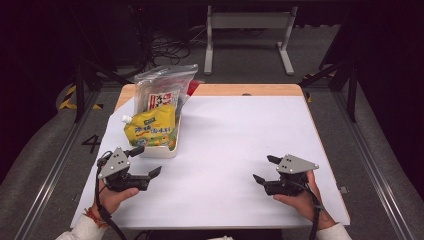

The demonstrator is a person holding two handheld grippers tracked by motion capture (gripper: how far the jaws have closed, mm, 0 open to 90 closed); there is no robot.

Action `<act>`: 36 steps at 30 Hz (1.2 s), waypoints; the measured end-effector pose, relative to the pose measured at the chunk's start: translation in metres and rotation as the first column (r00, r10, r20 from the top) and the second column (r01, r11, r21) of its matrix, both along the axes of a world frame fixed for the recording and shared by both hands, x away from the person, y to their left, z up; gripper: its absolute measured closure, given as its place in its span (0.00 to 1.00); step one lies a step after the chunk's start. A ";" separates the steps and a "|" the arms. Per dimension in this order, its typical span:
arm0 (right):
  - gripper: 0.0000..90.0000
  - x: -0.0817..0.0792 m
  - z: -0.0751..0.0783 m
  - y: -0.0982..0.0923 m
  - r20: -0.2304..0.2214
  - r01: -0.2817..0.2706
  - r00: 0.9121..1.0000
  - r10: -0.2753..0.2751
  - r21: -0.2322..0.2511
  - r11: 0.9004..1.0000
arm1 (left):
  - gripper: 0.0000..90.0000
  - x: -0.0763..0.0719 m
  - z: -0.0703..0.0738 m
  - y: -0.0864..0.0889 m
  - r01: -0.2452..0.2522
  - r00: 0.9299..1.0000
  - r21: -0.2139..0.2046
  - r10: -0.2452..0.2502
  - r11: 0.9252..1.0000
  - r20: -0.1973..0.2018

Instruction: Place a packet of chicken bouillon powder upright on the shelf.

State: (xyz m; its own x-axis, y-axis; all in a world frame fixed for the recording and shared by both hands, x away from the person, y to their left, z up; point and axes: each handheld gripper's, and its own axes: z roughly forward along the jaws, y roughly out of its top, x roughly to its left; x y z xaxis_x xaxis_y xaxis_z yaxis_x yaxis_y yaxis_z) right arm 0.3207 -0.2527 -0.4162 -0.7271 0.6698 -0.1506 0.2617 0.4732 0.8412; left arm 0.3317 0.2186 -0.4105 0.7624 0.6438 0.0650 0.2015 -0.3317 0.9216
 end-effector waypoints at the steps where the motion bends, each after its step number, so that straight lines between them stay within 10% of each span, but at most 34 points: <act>1: 0.24 0.000 0.000 0.000 0.001 0.003 1.000 -0.003 0.000 1.000 | 0.15 0.000 0.000 -0.002 0.012 1.000 0.002 -0.012 1.000 -0.004; 12: 0.21 -0.005 -0.002 -0.007 0.008 0.026 1.000 -0.026 -0.021 0.999 | 0.15 -0.001 -0.004 -0.023 0.074 0.997 0.029 -0.073 0.997 -0.015; 36: 0.19 -0.022 -0.013 -0.029 0.016 0.062 0.998 -0.062 -0.061 0.996 | 0.12 -0.011 -0.027 -0.074 0.228 0.973 0.140 -0.219 0.964 -0.078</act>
